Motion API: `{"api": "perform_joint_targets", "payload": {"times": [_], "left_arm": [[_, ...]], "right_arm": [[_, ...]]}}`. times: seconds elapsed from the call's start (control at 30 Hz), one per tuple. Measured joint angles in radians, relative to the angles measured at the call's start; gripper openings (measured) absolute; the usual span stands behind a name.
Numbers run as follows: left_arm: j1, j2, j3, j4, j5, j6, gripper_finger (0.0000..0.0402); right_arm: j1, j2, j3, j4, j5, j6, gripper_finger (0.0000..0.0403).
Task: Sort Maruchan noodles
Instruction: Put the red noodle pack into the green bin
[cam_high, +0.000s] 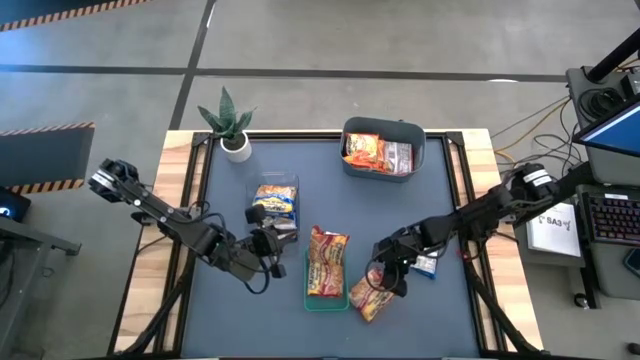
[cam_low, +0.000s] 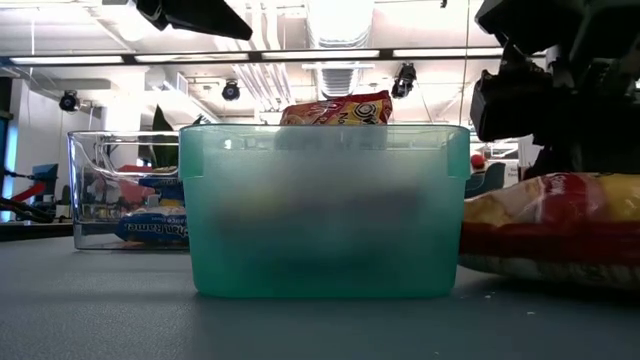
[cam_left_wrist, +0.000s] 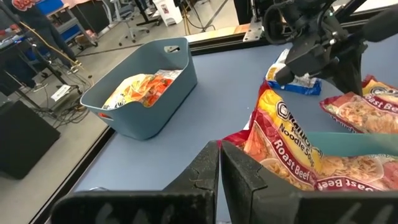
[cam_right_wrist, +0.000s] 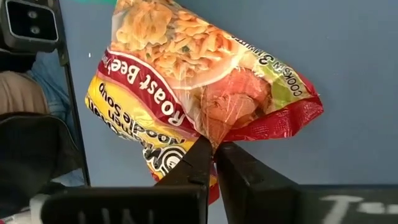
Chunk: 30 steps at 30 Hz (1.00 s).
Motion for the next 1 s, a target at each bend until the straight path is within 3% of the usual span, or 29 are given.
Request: {"api": "perform_joint_targets", "payload": {"times": [0.57,1.0], "left_arm": [[0.0,0.02,0.0,0.015,-0.001,0.0,0.0],[0.0,0.02,0.0,0.032,-0.002,0.011,0.0]], "right_arm": [[-0.078,-0.16,0.0,-0.095,0.011,-0.13,0.0008],[-0.1,-0.265,0.0,-0.095,0.089,-0.186,0.0008]]}}
